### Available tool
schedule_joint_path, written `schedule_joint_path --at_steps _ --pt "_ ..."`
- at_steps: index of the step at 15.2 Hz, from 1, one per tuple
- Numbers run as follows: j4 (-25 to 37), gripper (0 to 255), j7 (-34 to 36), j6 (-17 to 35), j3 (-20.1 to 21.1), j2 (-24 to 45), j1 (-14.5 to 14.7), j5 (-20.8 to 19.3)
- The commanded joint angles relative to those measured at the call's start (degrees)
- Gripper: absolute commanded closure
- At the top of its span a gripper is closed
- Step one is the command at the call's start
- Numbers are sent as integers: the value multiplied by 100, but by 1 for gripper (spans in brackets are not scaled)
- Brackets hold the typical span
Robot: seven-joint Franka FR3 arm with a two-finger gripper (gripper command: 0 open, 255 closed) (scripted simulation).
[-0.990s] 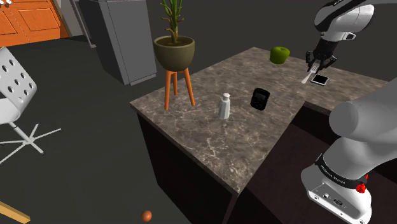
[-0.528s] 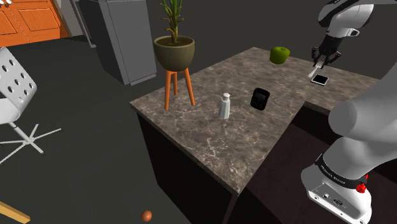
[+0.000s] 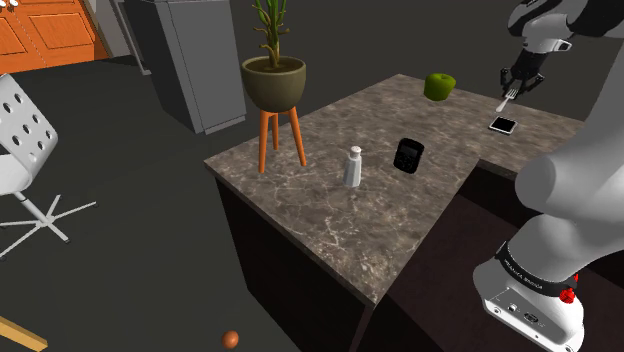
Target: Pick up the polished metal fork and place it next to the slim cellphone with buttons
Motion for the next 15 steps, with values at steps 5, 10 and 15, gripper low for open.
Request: schedule_joint_path --at_steps 5,10,15 --pt "2892 255 -276 -1097 37 1805 -514 249" --pt "2534 255 -291 -724 50 1822 -495 254" --pt "2251 255 -308 -381 59 1883 -480 269"
